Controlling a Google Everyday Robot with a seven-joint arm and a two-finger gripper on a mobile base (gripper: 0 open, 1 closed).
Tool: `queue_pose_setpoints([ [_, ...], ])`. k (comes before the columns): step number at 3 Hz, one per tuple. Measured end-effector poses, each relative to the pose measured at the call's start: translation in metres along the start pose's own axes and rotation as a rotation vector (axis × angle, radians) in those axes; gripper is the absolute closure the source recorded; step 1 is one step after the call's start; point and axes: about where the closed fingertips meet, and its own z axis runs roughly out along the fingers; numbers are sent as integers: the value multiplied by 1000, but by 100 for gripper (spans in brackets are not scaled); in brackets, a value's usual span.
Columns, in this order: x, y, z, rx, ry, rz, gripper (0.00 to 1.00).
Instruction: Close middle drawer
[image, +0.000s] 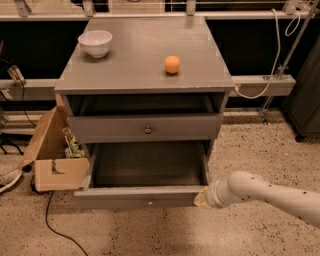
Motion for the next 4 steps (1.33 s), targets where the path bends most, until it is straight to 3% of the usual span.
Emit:
queue_pose_setpoints([
  [2,-10,-45,8,117,-169,-182,100],
  [4,-25,-82,29,163,-204,-191,100],
])
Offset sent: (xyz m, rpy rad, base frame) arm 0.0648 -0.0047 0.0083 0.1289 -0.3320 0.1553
